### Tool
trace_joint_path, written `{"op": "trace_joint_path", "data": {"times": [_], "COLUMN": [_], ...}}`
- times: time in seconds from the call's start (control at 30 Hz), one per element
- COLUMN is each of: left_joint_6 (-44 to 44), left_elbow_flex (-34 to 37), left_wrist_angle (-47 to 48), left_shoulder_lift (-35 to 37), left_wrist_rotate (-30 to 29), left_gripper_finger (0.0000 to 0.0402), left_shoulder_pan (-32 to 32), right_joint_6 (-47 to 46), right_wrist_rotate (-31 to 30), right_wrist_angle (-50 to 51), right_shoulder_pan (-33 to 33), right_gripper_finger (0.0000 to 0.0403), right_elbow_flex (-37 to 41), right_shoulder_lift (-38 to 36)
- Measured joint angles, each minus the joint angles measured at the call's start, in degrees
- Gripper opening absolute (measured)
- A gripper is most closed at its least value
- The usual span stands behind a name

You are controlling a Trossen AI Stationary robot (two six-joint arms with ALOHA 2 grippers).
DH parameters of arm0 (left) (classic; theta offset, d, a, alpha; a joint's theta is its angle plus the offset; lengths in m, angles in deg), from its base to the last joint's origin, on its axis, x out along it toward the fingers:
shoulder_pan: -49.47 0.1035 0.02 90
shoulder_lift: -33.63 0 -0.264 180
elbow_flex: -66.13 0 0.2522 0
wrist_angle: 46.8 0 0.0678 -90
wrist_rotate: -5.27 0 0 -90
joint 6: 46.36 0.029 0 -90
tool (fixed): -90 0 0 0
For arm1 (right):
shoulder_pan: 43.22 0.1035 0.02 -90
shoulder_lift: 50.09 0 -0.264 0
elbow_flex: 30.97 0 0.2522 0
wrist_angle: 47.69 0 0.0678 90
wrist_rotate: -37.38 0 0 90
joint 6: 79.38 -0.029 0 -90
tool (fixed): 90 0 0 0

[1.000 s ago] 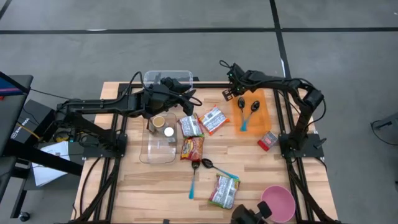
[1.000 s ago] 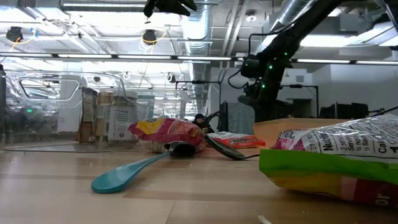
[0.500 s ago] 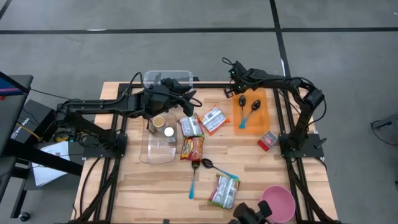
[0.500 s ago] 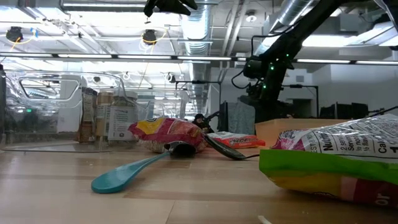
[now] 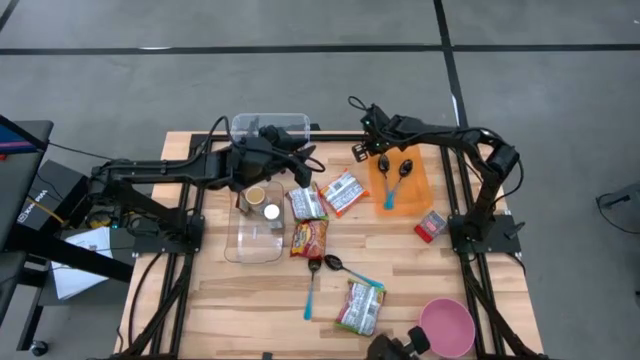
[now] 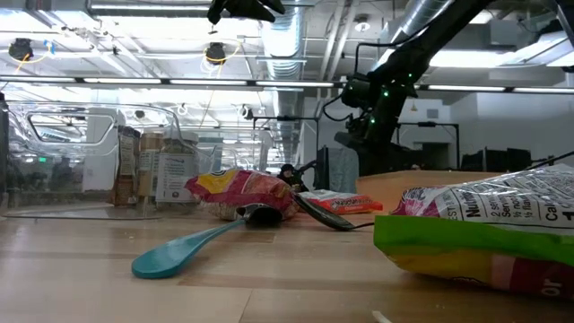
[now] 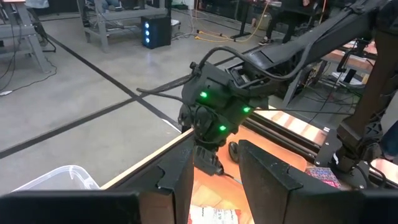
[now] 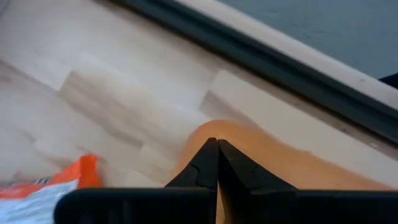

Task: Pick & Place Food Item
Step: Put the blue spoon into the orange container

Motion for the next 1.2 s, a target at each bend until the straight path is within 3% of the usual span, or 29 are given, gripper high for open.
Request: {"op": "trace_joint_path", "data": {"times": [0.3, 1.2], "left_joint_6": [-0.66, -3.87], "left_elbow_flex": [0.02, 0.02], "left_wrist_angle": [0.52, 2.56], "left_shoulder_lift": [0.00, 0.00], "left_wrist_rotate": [0.02, 0.02], "left_gripper_finger": [0.0117, 0.0117], "left_shoulder_pan": [-0.95, -1.17], "right_joint_6": [-0.95, -0.51], "right_wrist_rotate": [-0.02, -0.97], "right_wrist_angle": [-0.04, 0.29], "right_shoulder_pan": [-3.04, -4.09], "right_gripper_finger": [0.0000, 0.0000], "right_elbow_flex": [0.00, 0.00], "right_shoulder_lift": [-0.04, -0.04]}}
